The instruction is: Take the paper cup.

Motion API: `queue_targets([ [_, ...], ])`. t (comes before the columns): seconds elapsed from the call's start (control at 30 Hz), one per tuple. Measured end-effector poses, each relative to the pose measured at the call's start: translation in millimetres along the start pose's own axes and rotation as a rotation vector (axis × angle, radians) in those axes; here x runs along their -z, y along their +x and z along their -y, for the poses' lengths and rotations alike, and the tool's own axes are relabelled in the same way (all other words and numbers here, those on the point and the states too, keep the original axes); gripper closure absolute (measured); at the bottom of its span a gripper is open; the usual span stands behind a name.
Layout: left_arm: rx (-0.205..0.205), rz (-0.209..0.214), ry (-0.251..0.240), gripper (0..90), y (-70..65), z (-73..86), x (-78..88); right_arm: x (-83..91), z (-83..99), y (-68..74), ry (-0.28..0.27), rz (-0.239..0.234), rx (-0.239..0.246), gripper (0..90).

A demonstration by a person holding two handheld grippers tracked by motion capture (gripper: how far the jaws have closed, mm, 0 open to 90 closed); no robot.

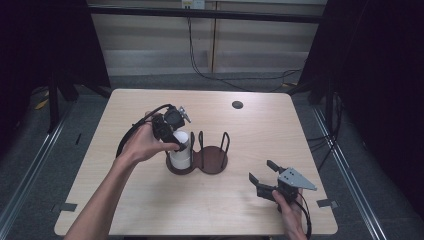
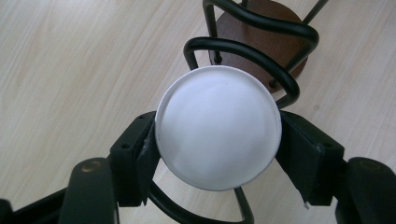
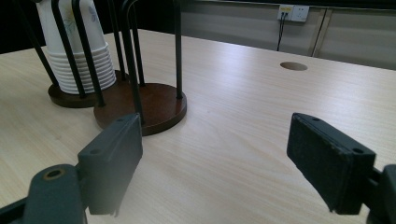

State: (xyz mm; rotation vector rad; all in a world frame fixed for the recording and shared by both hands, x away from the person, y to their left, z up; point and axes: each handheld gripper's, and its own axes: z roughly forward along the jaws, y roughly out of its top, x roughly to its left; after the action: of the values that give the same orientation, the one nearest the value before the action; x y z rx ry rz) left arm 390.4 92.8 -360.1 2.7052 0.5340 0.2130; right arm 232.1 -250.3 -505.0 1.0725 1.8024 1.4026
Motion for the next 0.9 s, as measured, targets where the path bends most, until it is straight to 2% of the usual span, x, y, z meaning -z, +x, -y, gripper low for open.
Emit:
queue_targets([
  [0.07, -0.016, -0.001, 0.018, 32.7, -0.4, -1.3, -1.1, 0.0, 0.0, 0.0, 0.0, -0.001, 0.002, 17.7],
  [0.13, -0.005, 0.0, 0.013, 32.5, -1.1, -1.6, -2.7, 0.0, 0.0, 0.1, 0.0, 0.0, 0.002, 17.7],
  [0.17, -0.011, -0.001, 0.026, 32.3, -0.3, -1.9, -2.8, 0.0, 0.1, 0.1, 0.0, 0.001, 0.003, 17.7],
  [0.3, -0.001, 0.007, 0.021, 33.3, 0.5, -1.3, -2.1, 0.0, 0.0, 0.3, 0.0, 0.002, 0.004, 17.7],
  [0.33, -0.011, 0.008, 0.021, 33.7, 1.9, -0.4, -0.8, 0.0, 0.0, 0.1, 0.0, 0.001, 0.003, 17.7],
  [0.5, -0.011, 0.011, 0.018, 34.5, 2.4, 1.0, 1.6, 0.0, 0.0, 0.1, 0.001, 0.001, 0.003, 17.7],
  [0.67, 0.01, 0.03, 0.008, 34.8, 3.4, 1.5, 3.0, -0.1, 0.0, 0.3, 0.0, 0.003, 0.003, 17.7],
  [0.9, 0.014, 0.035, 0.006, 35.2, 2.9, 1.0, 4.1, -0.1, 0.0, 0.4, 0.001, 0.003, 0.004, 17.7],
])
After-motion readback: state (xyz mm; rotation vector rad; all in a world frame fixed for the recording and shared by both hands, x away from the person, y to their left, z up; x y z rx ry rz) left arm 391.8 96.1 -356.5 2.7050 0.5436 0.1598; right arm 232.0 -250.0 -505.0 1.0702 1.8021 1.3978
